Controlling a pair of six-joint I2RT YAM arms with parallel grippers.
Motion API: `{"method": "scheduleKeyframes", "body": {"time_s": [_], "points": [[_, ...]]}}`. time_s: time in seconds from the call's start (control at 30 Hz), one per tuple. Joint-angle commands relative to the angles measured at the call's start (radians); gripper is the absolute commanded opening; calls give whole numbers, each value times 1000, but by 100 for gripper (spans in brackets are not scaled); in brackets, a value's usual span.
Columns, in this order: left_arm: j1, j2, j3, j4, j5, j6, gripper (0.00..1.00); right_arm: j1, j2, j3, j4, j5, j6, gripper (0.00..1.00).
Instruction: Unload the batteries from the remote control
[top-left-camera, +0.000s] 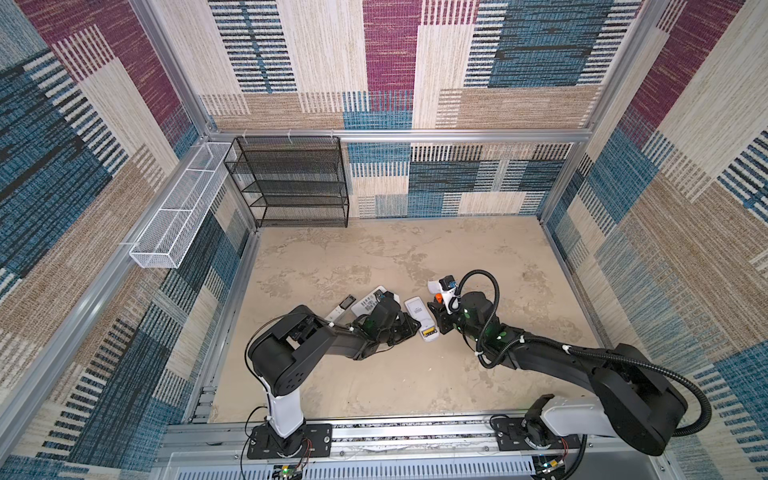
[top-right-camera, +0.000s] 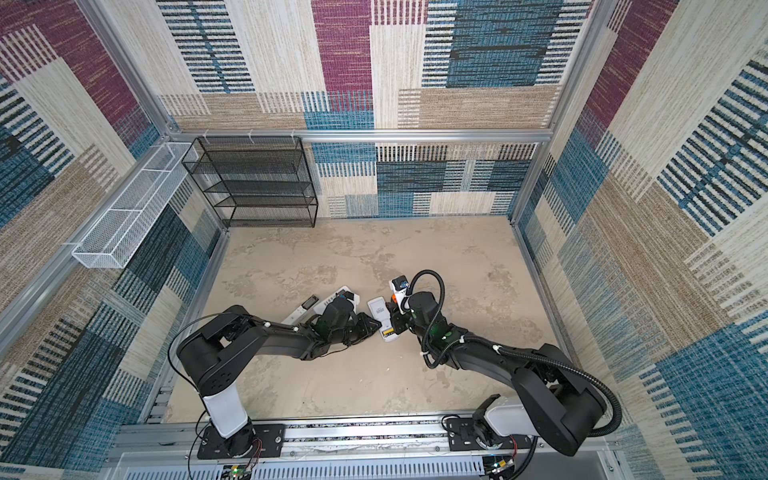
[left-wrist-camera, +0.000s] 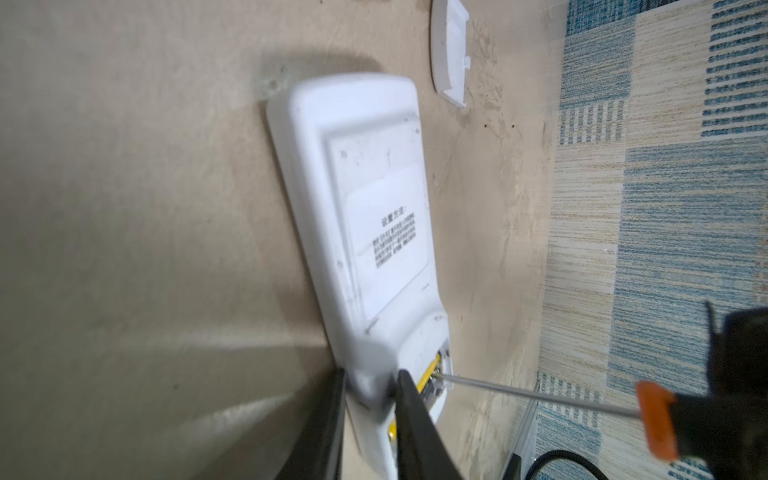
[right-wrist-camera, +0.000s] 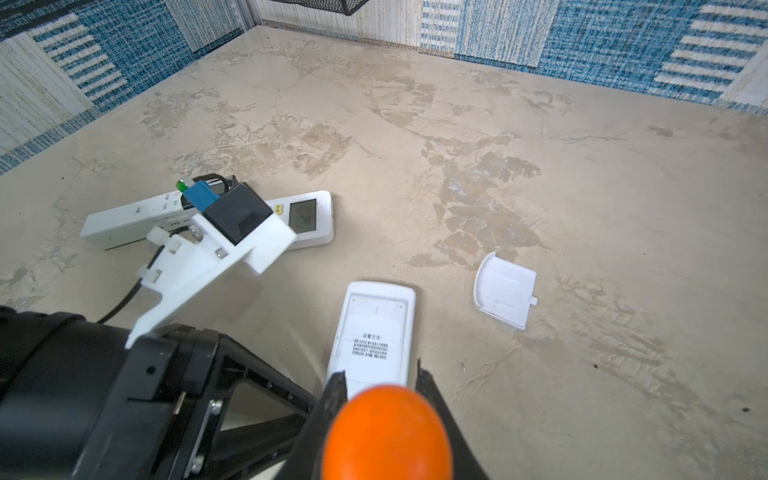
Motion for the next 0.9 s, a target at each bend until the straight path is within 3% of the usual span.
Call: {"method": "scheduleKeyframes", "body": {"time_s": [0.0, 0.3, 0.87], "points": [[-12, 11, -2, -75, -16, -22, 23, 4, 6, 15, -11, 25, 37, 0], [-24, 7, -8, -85, -32, -29, 23, 13, -9, 19, -29, 118, 46, 0], [-25, 8, -7, -92, -32, -26, 22, 16, 11, 34, -15, 124, 48, 0]]}}
